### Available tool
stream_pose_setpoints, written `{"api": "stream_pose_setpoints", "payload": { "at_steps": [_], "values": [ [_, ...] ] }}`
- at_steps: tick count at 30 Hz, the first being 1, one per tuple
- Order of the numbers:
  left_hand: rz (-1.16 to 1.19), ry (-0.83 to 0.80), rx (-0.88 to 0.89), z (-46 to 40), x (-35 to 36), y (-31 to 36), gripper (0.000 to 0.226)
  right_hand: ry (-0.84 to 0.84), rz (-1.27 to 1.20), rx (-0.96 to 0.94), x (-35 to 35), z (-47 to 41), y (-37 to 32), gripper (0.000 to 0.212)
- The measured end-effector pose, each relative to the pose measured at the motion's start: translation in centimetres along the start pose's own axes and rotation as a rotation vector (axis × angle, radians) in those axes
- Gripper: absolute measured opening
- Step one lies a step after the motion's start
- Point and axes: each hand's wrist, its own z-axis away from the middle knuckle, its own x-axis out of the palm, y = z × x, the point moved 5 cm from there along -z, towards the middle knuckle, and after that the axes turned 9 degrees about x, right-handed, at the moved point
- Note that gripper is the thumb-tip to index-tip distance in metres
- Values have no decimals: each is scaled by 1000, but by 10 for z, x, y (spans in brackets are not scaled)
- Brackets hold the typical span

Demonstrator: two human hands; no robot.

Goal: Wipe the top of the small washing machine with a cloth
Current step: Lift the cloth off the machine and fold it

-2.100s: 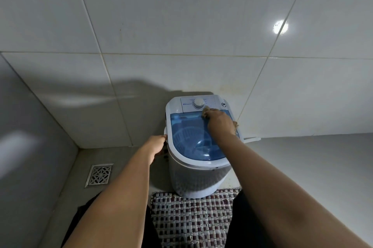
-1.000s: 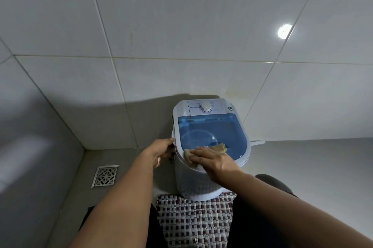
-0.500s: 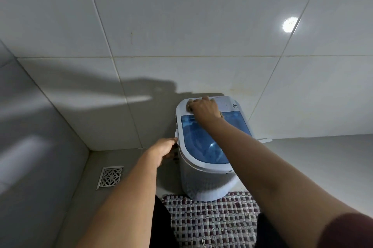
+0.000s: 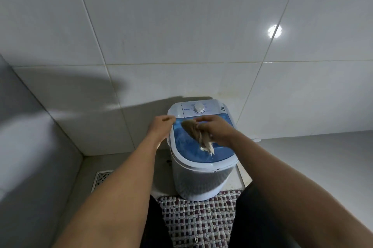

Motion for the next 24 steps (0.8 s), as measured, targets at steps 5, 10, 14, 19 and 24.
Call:
{"api": "stream_pose_setpoints", "payload": {
  "at_steps": [5,10,14,19,24],
  "values": [
    [102,-192,177,-11,17,68,24,-266,-521,12,-6,-22,-25,37],
    [116,-109,150,-29,2,106,21,-109,-480,-24,-14,-29,-72,34],
    [41,-85,90,-31,-19,179,23,103,-142,-104,-23,11,-154,31],
    [13,-84,121,-8,-67,310,17,318,131,-271,-52,74,-277,26],
    [-67,-146,194,31,-137,464,20,265,235,-354,-69,148,-429,25]
  ]
}}
